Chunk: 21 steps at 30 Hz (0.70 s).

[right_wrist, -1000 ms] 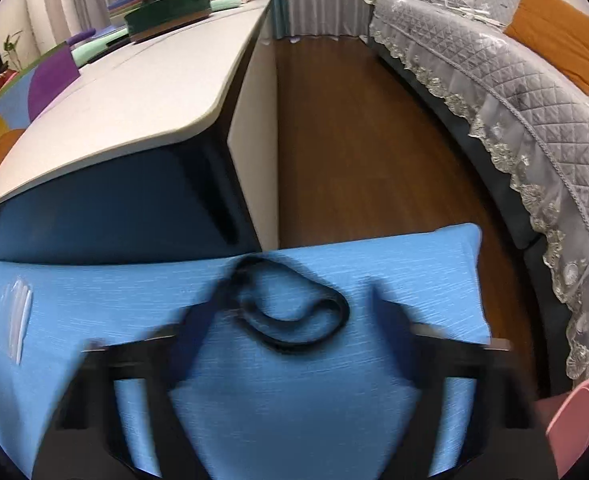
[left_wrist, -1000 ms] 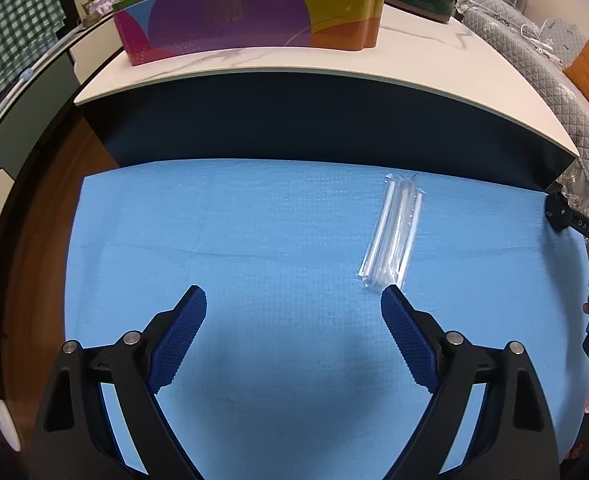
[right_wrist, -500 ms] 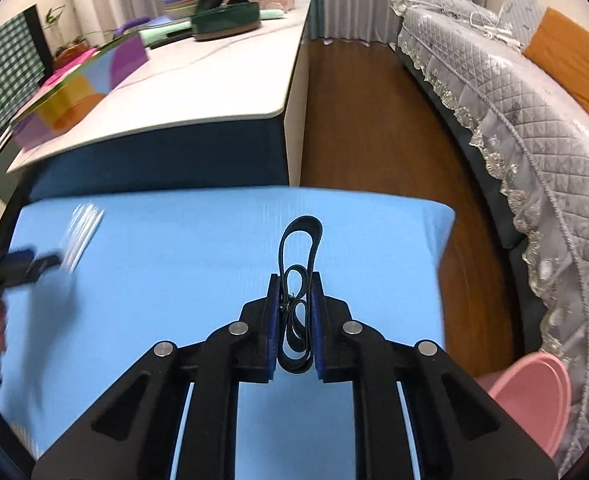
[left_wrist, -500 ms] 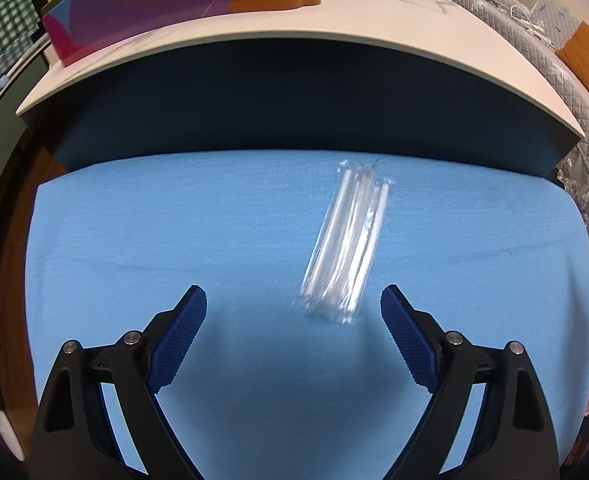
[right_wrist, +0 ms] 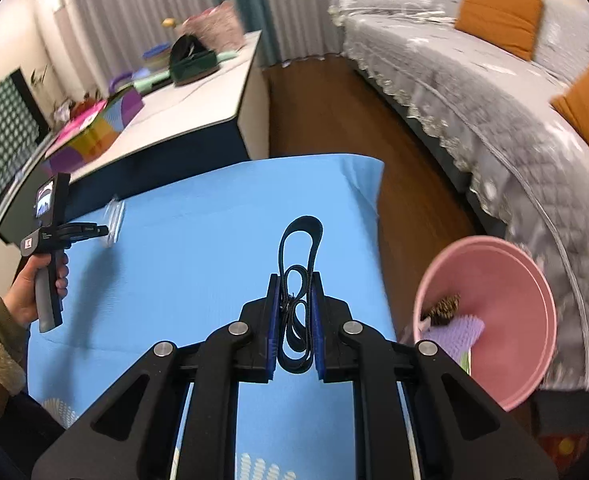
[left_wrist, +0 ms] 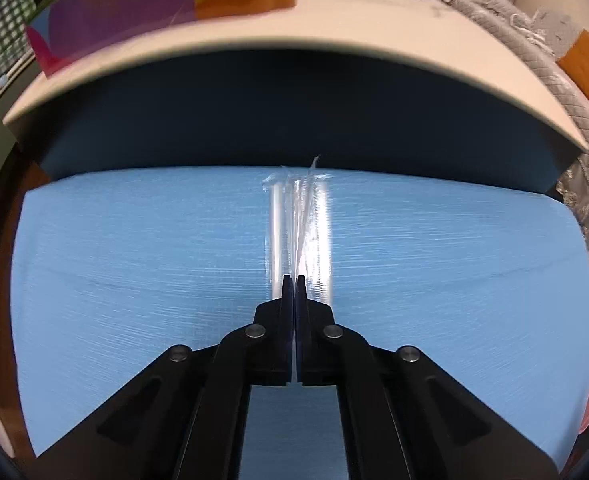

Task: Collect trash
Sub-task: 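Carry the elastic band and plastic tubes over the pink wastebasket with both tools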

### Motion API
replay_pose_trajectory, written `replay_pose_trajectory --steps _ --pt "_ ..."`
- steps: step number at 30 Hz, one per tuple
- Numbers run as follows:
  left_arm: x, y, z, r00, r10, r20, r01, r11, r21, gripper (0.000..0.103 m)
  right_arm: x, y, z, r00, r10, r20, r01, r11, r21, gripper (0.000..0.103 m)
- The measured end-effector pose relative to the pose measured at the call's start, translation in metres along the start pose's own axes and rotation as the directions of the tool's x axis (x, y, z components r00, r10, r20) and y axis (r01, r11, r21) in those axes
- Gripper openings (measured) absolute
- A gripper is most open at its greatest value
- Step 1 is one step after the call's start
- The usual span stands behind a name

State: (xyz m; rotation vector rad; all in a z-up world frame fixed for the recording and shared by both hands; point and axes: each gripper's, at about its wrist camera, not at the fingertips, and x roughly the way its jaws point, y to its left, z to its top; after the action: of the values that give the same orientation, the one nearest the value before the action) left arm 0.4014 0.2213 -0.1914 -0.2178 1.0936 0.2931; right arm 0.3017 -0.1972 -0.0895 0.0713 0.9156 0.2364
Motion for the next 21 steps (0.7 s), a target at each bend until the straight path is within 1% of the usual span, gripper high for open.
replay_pose_trajectory --steps 3,5,9,12,13,16,21 --pt "-0.026 -0.007 -0.009 0.999 -0.005 0.035 0.004 1.000 0.024 0.000 -0.007 -0.020 -0.003 1.000 -0.004 0.017 0.003 0.999 0.049 0.015" --pt "-0.050 -0.016 -0.019 0.998 -0.016 0.057 0.013 0.998 0.057 0.000 -0.011 -0.036 -0.005 0.999 -0.012 0.032 0.010 0.997 0.078 0.015" --pt "-0.090 -0.038 -0.034 0.995 -0.036 0.098 0.025 0.993 0.118 0.000 -0.014 -0.062 -0.010 1.000 -0.011 0.016 0.009 0.990 0.144 0.015" --pt "-0.118 -0.062 -0.046 0.989 -0.089 0.117 0.073 0.989 0.132 0.000 -0.026 -0.074 -0.014 0.999 -0.017 0.037 0.011 0.987 0.160 0.015" --pt "-0.123 -0.070 -0.055 0.988 -0.100 0.120 0.082 0.987 0.140 0.000 -0.031 -0.076 -0.015 0.999 -0.018 0.048 0.010 0.987 0.159 0.015" --pt "-0.144 -0.101 -0.068 0.980 -0.139 0.140 0.114 0.977 0.178 0.000 -0.043 -0.084 -0.021 0.997 -0.025 0.076 0.014 0.988 0.152 0.015" --pt "-0.189 -0.152 -0.089 0.960 -0.213 0.180 0.163 0.952 0.258 0.000 -0.057 -0.100 -0.028 0.995 -0.022 0.100 0.004 0.985 0.174 0.015"
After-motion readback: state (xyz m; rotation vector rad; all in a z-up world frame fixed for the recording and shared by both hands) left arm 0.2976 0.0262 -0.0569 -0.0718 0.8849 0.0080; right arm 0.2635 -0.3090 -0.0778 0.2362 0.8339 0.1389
